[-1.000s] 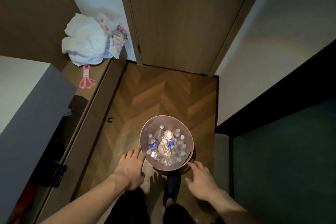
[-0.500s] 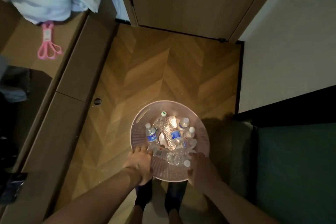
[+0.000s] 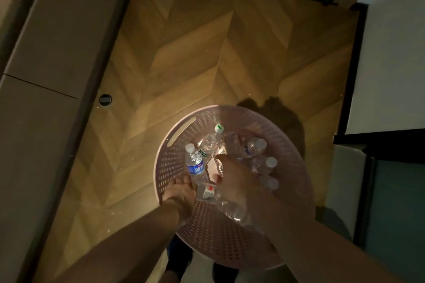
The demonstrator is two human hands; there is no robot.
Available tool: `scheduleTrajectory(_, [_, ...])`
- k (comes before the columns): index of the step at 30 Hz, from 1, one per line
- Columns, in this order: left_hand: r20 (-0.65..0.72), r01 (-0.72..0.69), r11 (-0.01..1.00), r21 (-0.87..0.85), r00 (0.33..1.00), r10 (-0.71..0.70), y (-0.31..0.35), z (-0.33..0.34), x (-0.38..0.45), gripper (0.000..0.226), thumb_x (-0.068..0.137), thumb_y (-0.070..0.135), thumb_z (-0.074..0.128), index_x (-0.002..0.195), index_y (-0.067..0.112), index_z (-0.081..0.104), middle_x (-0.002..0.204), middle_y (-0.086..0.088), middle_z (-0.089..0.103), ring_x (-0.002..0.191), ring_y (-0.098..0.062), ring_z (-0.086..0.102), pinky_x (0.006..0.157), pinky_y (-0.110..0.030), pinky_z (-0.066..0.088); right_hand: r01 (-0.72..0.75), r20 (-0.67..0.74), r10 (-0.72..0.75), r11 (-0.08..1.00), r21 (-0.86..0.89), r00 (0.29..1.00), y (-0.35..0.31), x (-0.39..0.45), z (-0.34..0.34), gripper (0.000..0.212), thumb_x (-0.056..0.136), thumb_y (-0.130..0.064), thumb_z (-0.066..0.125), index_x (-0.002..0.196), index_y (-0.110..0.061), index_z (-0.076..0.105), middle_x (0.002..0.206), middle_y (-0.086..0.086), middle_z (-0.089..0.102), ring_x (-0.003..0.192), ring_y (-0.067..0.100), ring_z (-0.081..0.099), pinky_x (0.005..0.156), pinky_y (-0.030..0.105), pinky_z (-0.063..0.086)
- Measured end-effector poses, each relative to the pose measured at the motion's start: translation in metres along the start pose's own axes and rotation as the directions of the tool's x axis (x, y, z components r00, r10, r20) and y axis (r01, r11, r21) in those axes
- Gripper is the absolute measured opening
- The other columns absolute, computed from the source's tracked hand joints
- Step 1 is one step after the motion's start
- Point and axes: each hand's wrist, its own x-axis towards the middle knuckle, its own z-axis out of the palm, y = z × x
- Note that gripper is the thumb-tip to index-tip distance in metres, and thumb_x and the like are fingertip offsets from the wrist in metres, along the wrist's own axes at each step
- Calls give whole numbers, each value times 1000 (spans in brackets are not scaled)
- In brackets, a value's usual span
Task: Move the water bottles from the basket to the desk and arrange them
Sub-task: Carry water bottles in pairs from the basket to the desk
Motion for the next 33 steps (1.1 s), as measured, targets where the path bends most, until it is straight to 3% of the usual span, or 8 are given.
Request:
scheduleTrajectory(7, [-113,-85,990,-117,991,72,3,29,49,34,108,9,44,141,2,42,125,-14,66,107,-29,68,81,-37,50,29,74,-35,996,83,997,-32,119,54,54,103,-29,66,152,-18,48,140,9,62,121,29,65,97,34,51])
scheduleTrajectory(10, [-159,-66,973,-220,987,31,5,45,65,36,110,9,37,145,3,39,131,-15,61,108,-29,68,86,-39,52,27,106,-34,997,66,994,-33,138,72,48,105,-26,61,151,-18,48,132,9,69,111,26,68,81,28,43])
scheduleTrajectory(14, [-145,-74,949,-306,989,30,3,39,65,41,110,11,38,150,6,39,134,-14,61,114,-28,67,83,-36,51,47,149,-51,998,31,988,-23,146,78,40,102,-28,67,140,-21,54,127,10,71,108,26,68,90,33,49])
scheduleTrajectory(19, [-188,-143,918,-370,979,77,14,23,23,37,108,15,43,146,14,46,134,-11,61,119,-27,63,89,-36,49,30,127,-30,1000,3,991,-2,100,50,36,107,-13,58,141,-4,54,121,10,65,114,31,64,74,10,40])
scheduleTrajectory(23, [-220,-115,811,-574,975,-17,15,20,-20,38,111,29,36,146,18,47,130,-4,64,106,-20,67,78,-25,51,15,116,1,991,-132,993,7,38,21,27,94,-18,74,117,-7,69,114,8,67,98,20,71,78,28,51])
scheduleTrajectory(27, [-355,-224,826,-517,934,32,-5,2,-79,57,88,30,77,140,14,59,114,-9,69,67,-20,72,49,-29,56,-9,71,7,1000,24,997,-1,-16,0,8,95,-7,69,103,-6,66,109,13,62,84,20,61,77,35,54])
scheduleTrajectory(30, [-238,-110,823,-557,971,-31,-29,-34,-134,55,103,29,56,153,21,36,145,-10,50,109,-30,70,88,-40,58,-142,-38,143,989,34,989,-17,-65,-47,18,99,-18,65,116,-14,66,122,8,58,107,29,62,85,32,48])
scheduleTrajectory(33, [-271,-118,806,-580,961,-54,-54,-69,-207,58,100,24,53,153,23,29,148,-7,42,115,-29,66,96,-41,54,-171,-65,173,985,37,983,-31,-124,-100,25,96,-24,72,119,-17,71,123,-5,56,113,17,60,92,22,45])
